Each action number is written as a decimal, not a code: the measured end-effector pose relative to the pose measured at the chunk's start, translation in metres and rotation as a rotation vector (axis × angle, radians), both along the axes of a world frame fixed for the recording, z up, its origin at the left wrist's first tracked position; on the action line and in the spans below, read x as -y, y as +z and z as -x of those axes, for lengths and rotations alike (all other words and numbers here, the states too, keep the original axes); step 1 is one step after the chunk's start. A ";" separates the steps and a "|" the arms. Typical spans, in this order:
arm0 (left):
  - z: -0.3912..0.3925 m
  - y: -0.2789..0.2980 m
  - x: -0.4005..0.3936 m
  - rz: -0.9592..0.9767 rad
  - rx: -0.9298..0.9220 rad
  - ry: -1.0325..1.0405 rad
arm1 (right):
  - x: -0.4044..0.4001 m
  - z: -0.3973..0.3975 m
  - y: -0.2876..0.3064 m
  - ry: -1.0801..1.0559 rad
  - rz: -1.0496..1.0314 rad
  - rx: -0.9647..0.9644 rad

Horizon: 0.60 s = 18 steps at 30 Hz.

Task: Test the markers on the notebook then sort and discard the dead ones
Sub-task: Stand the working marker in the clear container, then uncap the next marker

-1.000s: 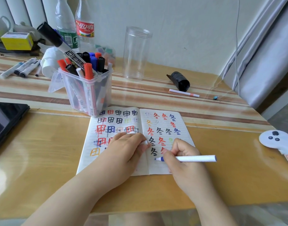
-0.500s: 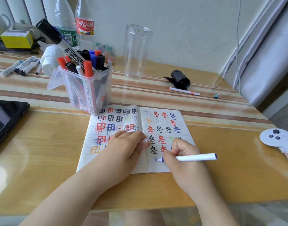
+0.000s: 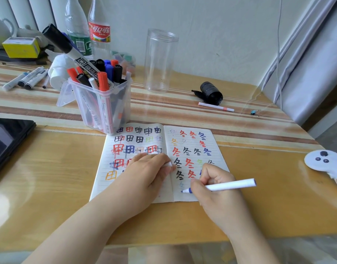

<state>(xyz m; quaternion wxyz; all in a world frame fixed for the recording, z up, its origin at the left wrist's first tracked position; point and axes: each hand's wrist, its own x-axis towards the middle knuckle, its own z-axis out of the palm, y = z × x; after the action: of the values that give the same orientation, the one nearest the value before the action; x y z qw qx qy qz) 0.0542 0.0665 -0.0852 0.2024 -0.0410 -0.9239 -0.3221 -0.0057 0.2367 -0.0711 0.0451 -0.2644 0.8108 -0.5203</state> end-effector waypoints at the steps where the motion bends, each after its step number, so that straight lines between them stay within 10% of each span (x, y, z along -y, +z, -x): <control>1: 0.000 0.000 0.000 0.000 -0.003 -0.003 | 0.000 0.000 0.000 -0.002 -0.012 0.001; 18: -0.026 0.052 -0.012 -0.204 0.036 -0.126 | -0.003 -0.002 0.056 0.207 0.423 0.055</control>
<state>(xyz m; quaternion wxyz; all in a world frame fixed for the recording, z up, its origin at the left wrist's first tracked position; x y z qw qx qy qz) 0.0802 0.0786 -0.0334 0.1684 -0.0726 -0.8854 -0.4270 -0.0039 0.2394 -0.0155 0.0639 -0.3355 0.6508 -0.6781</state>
